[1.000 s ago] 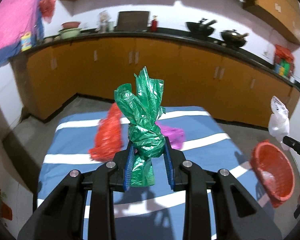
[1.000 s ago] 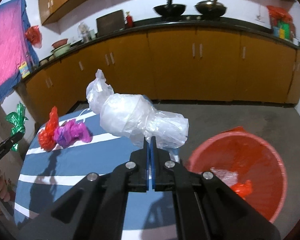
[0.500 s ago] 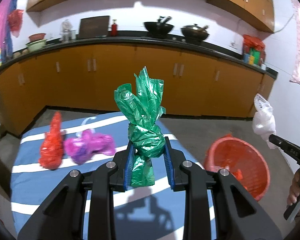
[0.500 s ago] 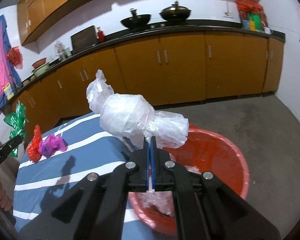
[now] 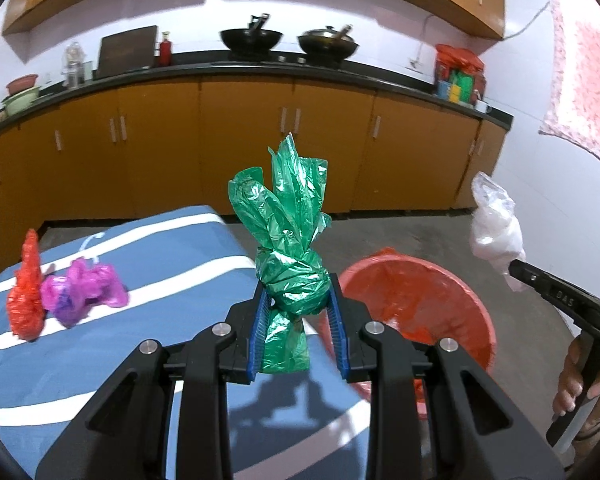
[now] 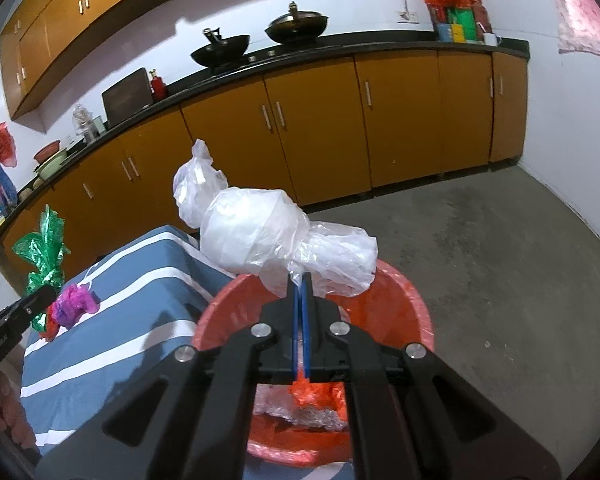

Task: Collect trash
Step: 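Carry both bags over the wastebasket and open both grippers to drop them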

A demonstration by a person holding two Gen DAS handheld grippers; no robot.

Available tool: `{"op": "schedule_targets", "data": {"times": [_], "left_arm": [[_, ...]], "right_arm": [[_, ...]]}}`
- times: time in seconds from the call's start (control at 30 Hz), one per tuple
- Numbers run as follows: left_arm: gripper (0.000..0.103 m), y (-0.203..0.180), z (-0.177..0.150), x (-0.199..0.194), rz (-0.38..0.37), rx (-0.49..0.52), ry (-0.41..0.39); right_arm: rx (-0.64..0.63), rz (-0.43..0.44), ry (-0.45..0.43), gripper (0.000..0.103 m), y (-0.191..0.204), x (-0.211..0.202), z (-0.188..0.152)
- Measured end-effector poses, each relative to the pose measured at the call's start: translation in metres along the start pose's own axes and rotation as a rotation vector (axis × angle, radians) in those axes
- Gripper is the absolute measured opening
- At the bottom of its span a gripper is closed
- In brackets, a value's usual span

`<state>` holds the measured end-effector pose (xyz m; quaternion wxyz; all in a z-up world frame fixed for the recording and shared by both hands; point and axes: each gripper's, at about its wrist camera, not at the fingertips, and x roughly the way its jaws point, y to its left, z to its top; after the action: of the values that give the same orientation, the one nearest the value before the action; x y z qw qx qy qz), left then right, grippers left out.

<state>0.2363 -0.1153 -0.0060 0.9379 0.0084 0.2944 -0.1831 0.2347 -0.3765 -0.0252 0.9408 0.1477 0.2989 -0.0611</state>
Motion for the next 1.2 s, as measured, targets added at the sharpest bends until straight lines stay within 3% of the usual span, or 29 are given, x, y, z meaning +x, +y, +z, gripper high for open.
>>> {"op": "schedule_targets", "data": {"times": [0.6,1.07,1.17,1.2], "left_arm": [[0.028,-0.065,-0.017,0.041,-0.098,0.070,0.087],[0.030,-0.088,-0.026,0.068,-0.144,0.104,0.155],[0.039,-0.092,-0.028,0.074,-0.146,0.110,0.168],[0.046,-0.092,-0.029,0.075,-0.146,0.108,0.170]], "right_arm": [[0.067,-0.032,0.020,0.003,-0.034,0.012,-0.011],[0.102,-0.020,0.037,0.004,-0.042,0.030,-0.009],[0.105,-0.001,0.050,0.008,-0.041,0.034,-0.010],[0.107,0.006,0.058,0.011,-0.042,0.036,-0.011]]}}
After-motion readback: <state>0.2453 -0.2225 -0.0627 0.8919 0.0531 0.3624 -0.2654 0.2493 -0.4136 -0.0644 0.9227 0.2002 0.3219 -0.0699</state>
